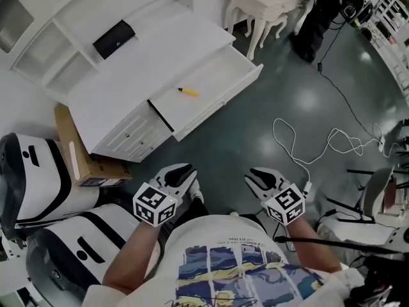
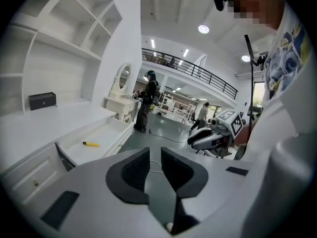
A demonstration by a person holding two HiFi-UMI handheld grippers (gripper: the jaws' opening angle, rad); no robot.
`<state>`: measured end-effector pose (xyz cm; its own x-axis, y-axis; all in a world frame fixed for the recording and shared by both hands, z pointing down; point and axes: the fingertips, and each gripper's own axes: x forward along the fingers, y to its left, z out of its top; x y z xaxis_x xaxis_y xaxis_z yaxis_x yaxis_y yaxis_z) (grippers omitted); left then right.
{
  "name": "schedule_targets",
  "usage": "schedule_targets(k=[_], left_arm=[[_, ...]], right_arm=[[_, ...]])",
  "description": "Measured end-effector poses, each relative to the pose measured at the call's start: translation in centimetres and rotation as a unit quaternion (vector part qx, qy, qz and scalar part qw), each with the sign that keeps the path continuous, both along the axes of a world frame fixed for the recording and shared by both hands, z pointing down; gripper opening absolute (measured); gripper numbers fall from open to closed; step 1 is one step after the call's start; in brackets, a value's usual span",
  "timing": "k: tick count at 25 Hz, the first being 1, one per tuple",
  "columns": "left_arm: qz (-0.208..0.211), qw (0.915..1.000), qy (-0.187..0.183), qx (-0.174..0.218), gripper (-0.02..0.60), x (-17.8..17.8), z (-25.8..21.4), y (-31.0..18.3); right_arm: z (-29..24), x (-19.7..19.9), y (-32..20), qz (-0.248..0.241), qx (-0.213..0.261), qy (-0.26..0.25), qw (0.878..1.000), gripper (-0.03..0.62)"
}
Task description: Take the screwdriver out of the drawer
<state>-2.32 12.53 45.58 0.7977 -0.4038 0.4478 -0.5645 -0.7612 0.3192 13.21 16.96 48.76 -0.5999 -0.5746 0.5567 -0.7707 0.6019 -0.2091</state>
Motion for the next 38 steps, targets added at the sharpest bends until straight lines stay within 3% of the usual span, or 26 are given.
schedule_targets(k=[8, 16, 20, 24, 28, 32, 38], left_arm=[[0.057, 0.9964, -0.054, 0.031, 0.067, -4.3, 3.0, -11.2], [0.069, 0.9879, -0.136, 0.027, 0.080, -3.3, 8.3, -19.5], [0.041, 0.9882, -0.146, -0.020, 0.080, -2.1, 10.7, -23.0], [-0.046, 0.9852, -0.113, -0.120, 0.084, -1.1, 13.4, -26.6], [-0.148, 0.9656, -0.077, -0.200, 0.116, -0.7, 16.5, -30.6], [-0.240, 0.9368, -0.055, -0.249, 0.152, -0.2, 19.8, -33.9], [-0.333, 0.8925, -0.059, -0.299, 0.161, -0.6, 24.4, -36.2]], right_arm=[[-1.0, -5.5, -6.2, 0.033, 0.000, 0.023, 0.999, 0.107], [0.1, -4.0, -10.3, 0.044, -0.024, 0.023, 0.998, 0.107], [1.1, -3.1, -13.8, 0.024, -0.026, 0.012, 0.999, 0.107], [1.3, -1.3, -18.2, 0.003, -0.028, -0.002, 1.000, 0.107], [1.7, 1.2, -22.9, -0.020, -0.030, 0.003, 0.999, 0.107], [3.2, 3.9, -26.0, -0.042, -0.047, 0.012, 0.998, 0.107], [5.1, 5.0, -28.5, -0.090, -0.081, 0.012, 0.993, 0.107]])
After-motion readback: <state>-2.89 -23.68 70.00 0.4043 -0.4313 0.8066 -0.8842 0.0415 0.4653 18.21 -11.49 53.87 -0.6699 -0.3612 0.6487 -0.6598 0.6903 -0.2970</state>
